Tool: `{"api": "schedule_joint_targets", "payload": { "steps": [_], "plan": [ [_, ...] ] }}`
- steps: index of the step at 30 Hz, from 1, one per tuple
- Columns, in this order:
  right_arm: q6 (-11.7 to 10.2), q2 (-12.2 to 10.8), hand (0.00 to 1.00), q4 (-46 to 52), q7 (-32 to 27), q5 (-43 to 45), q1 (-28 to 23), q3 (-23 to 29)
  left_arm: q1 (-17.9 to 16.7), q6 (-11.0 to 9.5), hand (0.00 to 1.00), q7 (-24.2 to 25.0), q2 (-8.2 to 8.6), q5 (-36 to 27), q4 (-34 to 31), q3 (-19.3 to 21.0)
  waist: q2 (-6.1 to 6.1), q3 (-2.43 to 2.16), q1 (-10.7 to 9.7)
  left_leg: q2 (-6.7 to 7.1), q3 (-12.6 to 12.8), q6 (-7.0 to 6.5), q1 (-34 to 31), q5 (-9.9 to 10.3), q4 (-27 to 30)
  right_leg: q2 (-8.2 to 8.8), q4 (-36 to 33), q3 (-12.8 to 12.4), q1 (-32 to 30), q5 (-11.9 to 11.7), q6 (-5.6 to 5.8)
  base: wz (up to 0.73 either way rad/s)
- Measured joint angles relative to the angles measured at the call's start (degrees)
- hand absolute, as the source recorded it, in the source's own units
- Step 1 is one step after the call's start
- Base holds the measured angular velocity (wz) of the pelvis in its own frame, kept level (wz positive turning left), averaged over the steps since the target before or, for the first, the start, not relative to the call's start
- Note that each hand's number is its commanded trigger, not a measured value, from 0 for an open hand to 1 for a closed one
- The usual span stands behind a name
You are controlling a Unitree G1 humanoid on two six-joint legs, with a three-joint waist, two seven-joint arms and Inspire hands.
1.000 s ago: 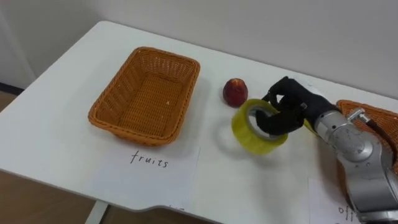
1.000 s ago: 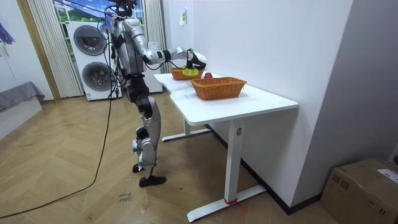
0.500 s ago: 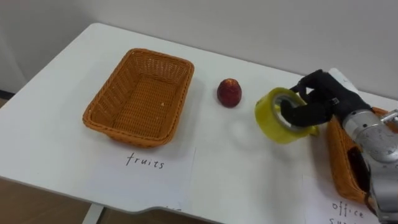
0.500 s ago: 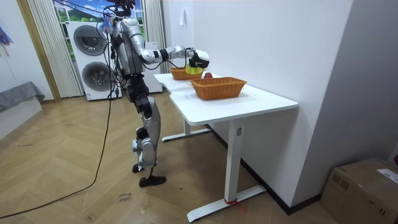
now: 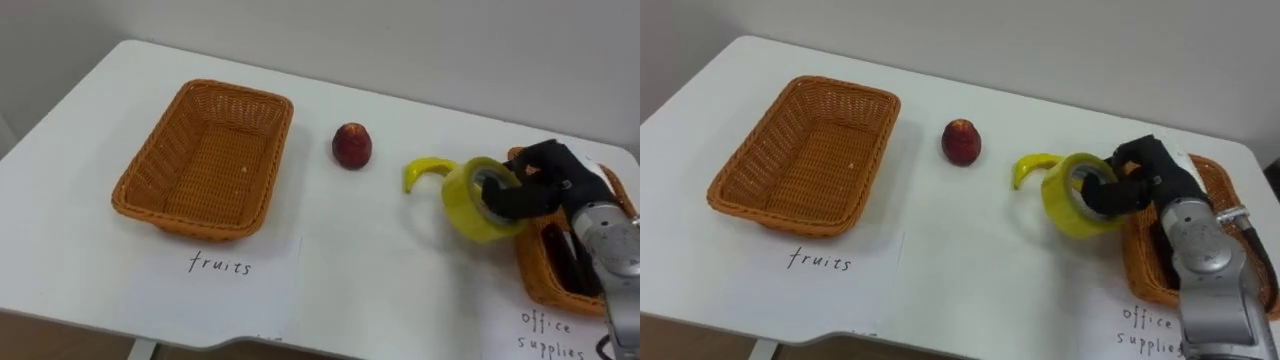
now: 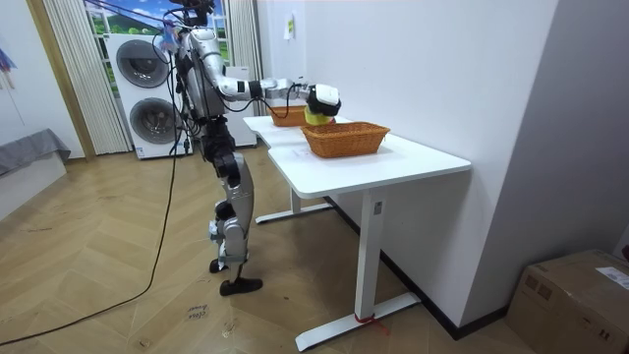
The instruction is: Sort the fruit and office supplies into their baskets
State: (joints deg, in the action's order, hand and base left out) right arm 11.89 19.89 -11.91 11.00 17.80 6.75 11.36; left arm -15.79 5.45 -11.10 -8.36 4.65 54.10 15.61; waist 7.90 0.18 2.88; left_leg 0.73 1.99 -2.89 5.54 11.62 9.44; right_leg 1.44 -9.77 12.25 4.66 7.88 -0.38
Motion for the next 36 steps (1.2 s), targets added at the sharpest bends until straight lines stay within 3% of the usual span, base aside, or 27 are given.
{"api": "schedule_joint_targets", "payload": {
  "steps": [7, 10, 14, 19, 24, 27, 36],
  "plan": [
    [-0.76, 0.28, 1.00, -2.96, -4.09, -2.12, -0.05, 5.58, 0.18, -0.01, 0.00, -0.02, -0.08, 0.00, -0.05, 2.60, -0.11, -0.08, -0.49, 0.00, -0.07, -0.06, 0.04, 0.05, 0.13, -0.01, 0.01, -0.24, 0.10, 0.00, 0.02, 0.00],
    [-0.78, 0.31, 1.00, -3.63, -6.05, -2.87, -0.41, 6.50, -0.05, 0.30, 0.00, -0.02, 0.02, -0.01, -0.05, 2.64, -0.25, -0.28, -1.11, -0.03, 0.34, -0.06, 0.11, 0.05, 0.14, -0.06, -0.05, -0.75, -0.01, -0.03, 0.04, -0.06],
    [-0.78, 0.36, 1.00, -4.40, -7.21, -3.98, -1.41, 7.98, -0.09, 0.46, 0.00, -0.09, 0.07, 0.01, -0.06, 2.63, -1.03, -0.88, -1.65, -0.02, 0.53, -0.07, 0.20, 0.06, 0.13, -0.09, -0.09, -0.98, -0.02, -0.07, 0.10, -0.01],
    [-0.78, 0.73, 1.00, -6.05, -8.43, -5.27, -1.41, 8.03, -0.56, 0.45, 0.00, -1.24, 0.07, 0.01, -0.14, 2.48, -1.17, -0.86, -2.69, -0.08, 0.96, -0.06, 0.20, 0.05, 0.17, -0.08, -0.26, -1.09, -0.23, -0.08, 0.09, -0.03],
    [-0.80, 2.84, 1.00, -10.16, -10.20, -8.12, -1.35, 8.02, -0.30, 0.45, 0.00, -2.03, -0.07, -0.01, -0.10, 2.32, -0.54, -0.56, -2.54, -0.02, 1.09, -0.12, 0.14, 0.02, 0.10, 0.01, -0.84, -1.10, -0.76, -0.07, 0.10, -0.03],
    [-0.80, 2.93, 1.00, -10.58, -11.12, -8.72, -1.36, 8.02, -0.26, 0.45, 0.00, -2.27, -0.08, -0.01, -0.06, 2.29, -0.43, -0.33, -2.64, -0.02, 1.18, -0.14, 0.13, 0.03, 0.07, 0.02, -0.85, -1.15, -0.88, -0.07, 0.10, -0.03],
    [-0.80, 3.48, 1.00, -10.59, -13.56, -9.29, -1.36, 8.02, -0.12, 0.44, 0.00, -2.26, -0.10, -0.04, -0.06, 2.25, -0.22, -0.26, -2.86, -0.03, 1.18, -0.14, 0.11, 0.04, 0.03, 0.02, -0.84, -1.12, -0.86, -0.07, 0.10, 0.00]
  ]
}}
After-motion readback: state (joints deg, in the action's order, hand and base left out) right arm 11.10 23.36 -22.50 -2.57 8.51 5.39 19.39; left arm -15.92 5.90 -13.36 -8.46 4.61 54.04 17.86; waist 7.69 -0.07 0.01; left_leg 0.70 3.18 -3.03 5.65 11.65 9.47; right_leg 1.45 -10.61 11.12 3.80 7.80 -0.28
